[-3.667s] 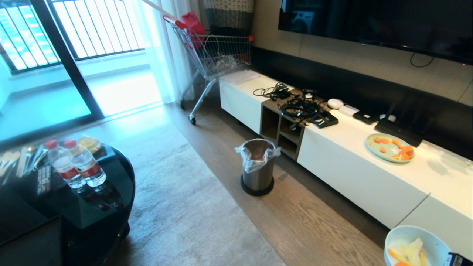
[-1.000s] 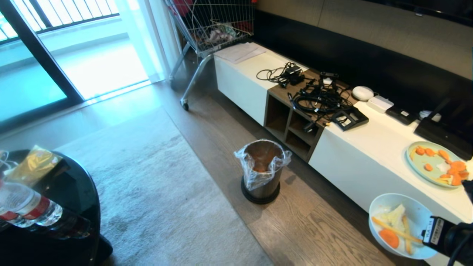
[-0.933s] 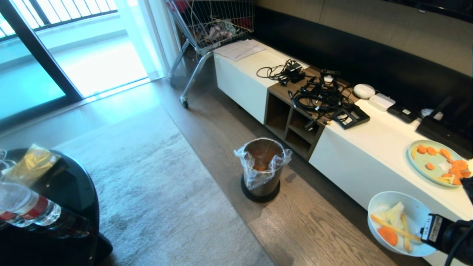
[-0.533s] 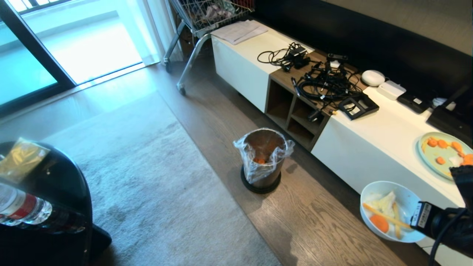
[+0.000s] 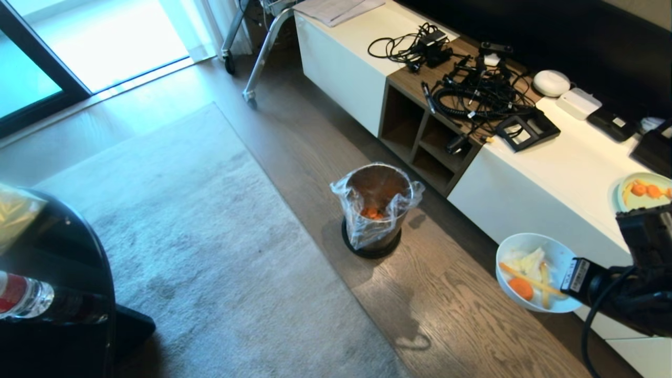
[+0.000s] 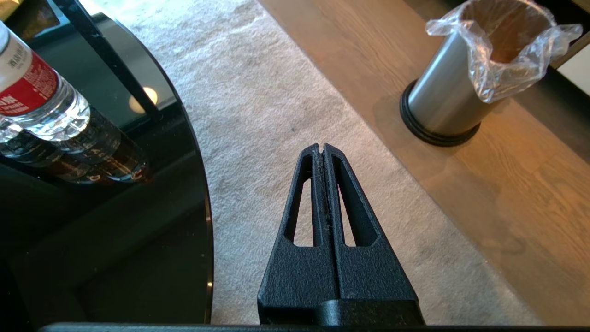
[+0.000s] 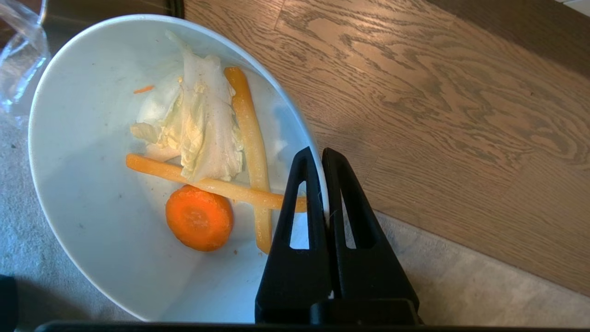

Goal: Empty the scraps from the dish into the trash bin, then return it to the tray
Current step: Move the bowl over the trash can

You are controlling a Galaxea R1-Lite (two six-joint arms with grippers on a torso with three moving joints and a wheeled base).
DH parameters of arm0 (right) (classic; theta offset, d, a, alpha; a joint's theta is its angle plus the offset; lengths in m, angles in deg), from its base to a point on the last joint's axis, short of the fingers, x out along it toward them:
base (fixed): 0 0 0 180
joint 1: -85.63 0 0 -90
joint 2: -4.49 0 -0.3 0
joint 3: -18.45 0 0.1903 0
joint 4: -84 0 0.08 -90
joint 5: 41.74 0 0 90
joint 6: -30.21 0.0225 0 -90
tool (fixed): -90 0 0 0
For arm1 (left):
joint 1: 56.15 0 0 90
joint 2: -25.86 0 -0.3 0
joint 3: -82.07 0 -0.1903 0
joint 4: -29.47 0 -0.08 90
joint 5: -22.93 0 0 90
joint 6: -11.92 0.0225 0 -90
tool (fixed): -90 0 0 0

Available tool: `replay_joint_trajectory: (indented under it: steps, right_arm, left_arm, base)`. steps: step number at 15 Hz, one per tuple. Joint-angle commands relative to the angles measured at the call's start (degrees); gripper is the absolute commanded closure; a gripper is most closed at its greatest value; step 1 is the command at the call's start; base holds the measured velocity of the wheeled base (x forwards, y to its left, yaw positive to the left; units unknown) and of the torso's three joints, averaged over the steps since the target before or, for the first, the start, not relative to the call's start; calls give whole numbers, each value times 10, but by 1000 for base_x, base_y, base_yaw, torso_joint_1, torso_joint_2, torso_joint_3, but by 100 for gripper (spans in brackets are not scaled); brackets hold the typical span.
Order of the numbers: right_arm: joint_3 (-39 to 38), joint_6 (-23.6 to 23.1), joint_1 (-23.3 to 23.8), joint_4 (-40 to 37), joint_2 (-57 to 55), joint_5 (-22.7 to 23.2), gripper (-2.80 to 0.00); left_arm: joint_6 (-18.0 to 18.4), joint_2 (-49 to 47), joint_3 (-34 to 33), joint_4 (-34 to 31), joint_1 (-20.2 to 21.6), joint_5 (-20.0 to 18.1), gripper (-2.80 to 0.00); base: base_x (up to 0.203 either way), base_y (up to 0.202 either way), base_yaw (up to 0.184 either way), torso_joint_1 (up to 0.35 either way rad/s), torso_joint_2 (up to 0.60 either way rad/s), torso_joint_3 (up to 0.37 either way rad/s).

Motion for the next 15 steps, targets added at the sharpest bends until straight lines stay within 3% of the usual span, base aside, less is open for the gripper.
replay_joint_trajectory:
  steps: [1,15]
  right_arm:
    - [6,2,1,0,-12,-1,0]
    - [6,-5,0,31,-27,-1,0]
  left_arm:
    - [0,0,0,0,0,0,0]
    - [0,0,0,0,0,0,0]
  base:
    - [0,0,0,7,2,-198]
    - [0,0,0,3,2,-196]
